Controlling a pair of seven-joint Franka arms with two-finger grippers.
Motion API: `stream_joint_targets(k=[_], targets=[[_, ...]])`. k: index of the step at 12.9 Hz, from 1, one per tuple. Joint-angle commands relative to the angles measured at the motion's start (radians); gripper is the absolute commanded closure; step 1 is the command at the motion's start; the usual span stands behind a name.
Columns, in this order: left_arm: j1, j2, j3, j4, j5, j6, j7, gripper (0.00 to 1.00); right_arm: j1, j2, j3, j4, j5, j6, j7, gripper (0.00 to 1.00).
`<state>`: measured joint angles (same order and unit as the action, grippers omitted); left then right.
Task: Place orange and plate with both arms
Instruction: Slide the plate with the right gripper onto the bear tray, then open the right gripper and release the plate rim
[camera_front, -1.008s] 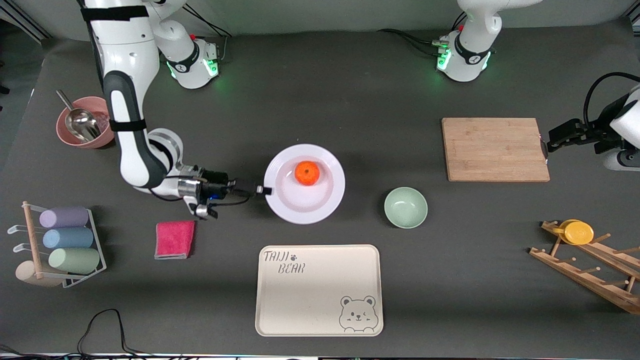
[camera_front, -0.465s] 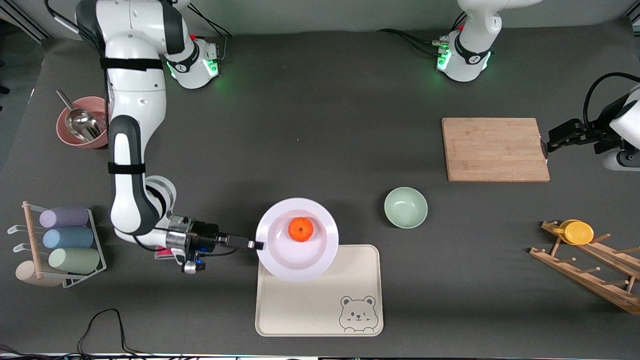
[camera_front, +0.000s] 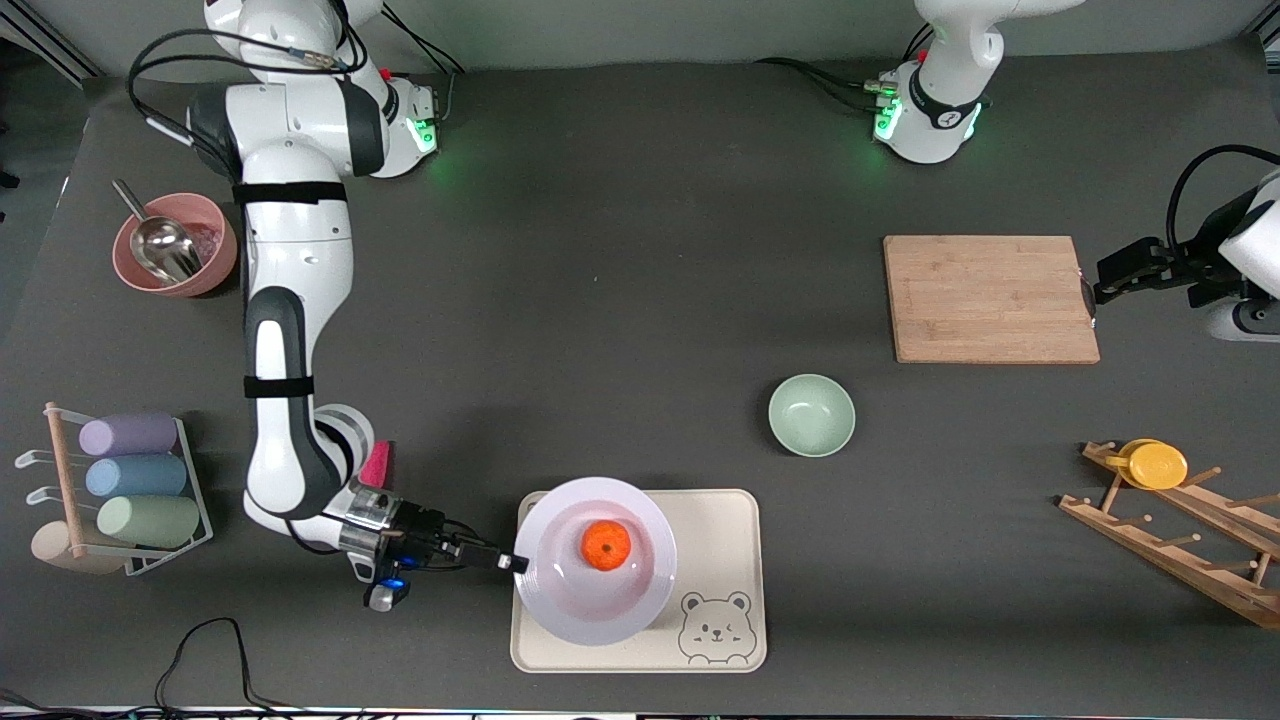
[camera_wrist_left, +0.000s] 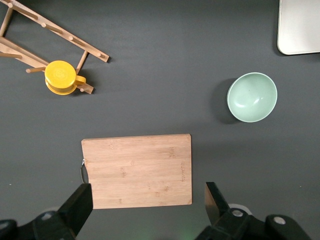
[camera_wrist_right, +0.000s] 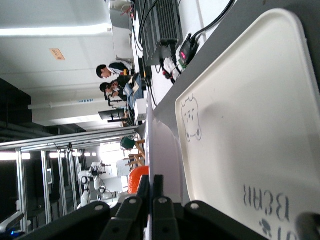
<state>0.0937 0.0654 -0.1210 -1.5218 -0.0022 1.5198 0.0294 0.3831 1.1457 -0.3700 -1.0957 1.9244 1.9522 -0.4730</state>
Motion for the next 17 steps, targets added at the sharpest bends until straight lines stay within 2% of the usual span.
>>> stream_joint_targets(k=[1, 4, 11, 17], targets=[[-0.012, -0.021, 0.015, -0.012, -0.012, -0.015, 0.018, 0.00, -0.027, 0.091, 0.031, 0.151, 0.021, 0.060, 0.039, 1.00], [-0.012, -0.021, 0.015, -0.012, -0.012, -0.015, 0.018, 0.00, -0.023, 0.124, 0.034, 0.181, 0.021, 0.091, 0.004, 1.00], [-0.012, -0.021, 0.015, -0.012, -0.012, -0.015, 0.018, 0.00, -0.007, 0.141, 0.118, 0.166, 0.021, 0.163, -0.131, 1.00], [-0.012, -0.019, 0.015, -0.012, -0.012, -0.015, 0.018, 0.00, 0.000, 0.155, 0.152, 0.143, 0.024, 0.172, -0.210, 1.00]])
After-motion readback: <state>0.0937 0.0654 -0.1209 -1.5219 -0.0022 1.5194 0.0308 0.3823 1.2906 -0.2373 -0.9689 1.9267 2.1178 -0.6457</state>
